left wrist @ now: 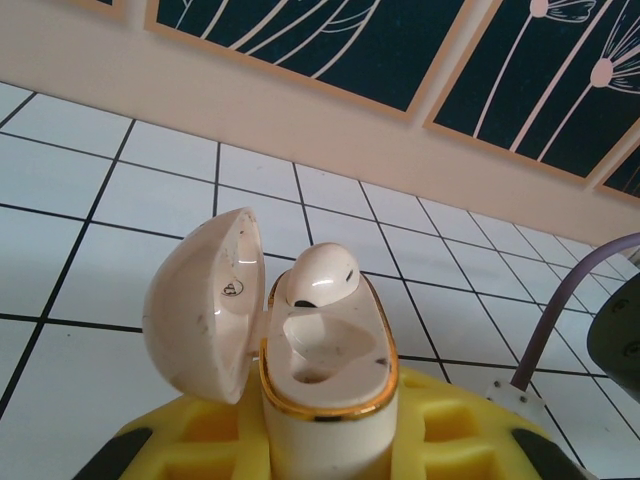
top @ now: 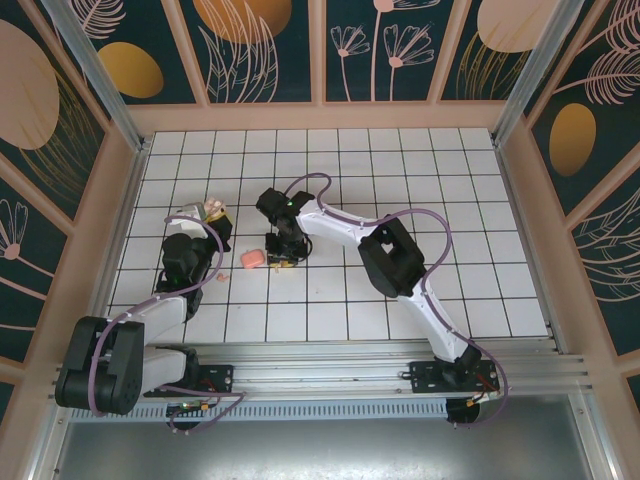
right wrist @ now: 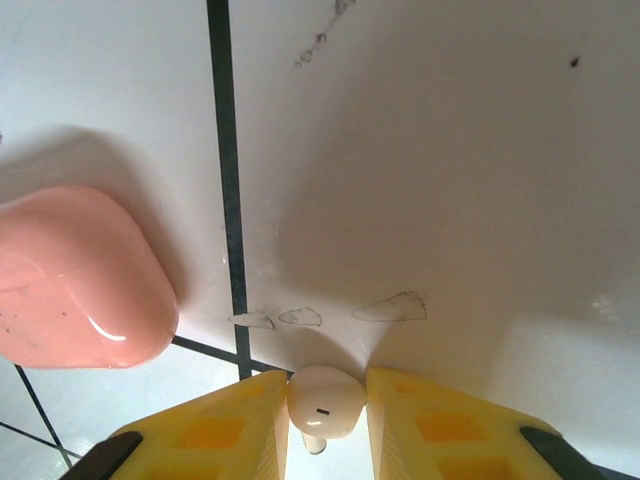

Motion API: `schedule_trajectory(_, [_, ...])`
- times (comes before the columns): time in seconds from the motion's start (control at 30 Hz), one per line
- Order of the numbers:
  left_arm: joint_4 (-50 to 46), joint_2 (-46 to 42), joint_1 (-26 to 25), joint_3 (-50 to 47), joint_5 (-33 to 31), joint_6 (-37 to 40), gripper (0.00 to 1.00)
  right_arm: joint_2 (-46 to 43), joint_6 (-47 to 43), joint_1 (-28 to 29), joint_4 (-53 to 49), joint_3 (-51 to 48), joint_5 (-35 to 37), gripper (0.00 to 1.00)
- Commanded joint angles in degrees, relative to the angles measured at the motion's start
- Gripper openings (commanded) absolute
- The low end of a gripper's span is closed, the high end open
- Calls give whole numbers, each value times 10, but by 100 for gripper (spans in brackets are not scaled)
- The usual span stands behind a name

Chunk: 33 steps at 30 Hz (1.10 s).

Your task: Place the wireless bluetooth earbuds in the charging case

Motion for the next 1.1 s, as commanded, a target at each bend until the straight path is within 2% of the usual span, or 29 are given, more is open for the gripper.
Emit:
schedule_trajectory(0.0, [8,-7,4,3,15,9,5,5,-12,-2,-36,-2,37,27])
schedule_trajectory(0.3, [-23,-19,4,17,23,37,4,-89,-8,-10,-4,-99,55,27])
schedule_trajectory(0.53, [-34,-33,4,16,37,39,5,-182,6,-17,26,-217,65,27])
schedule_trajectory(0.6, [-15,-31,4,12,66,38,5,-210,11,-20,36,-255,70,27])
schedule_trajectory(0.7, [57,-19,3,-5,149,38,6,-261,24,-28,78,-314,80,27])
schedule_trajectory(0.87, [157,36,2,-6,259,27,4,-346,51,-34,219,-383,113,26])
schedule_trajectory(0.97, [222,66,-11,-6,294,13,4,-382,52,-34,272,-405,135,25])
schedule_trajectory(1.07, [243,83,-41,-5,303,36,4,-419,44,-32,311,-426,157,24])
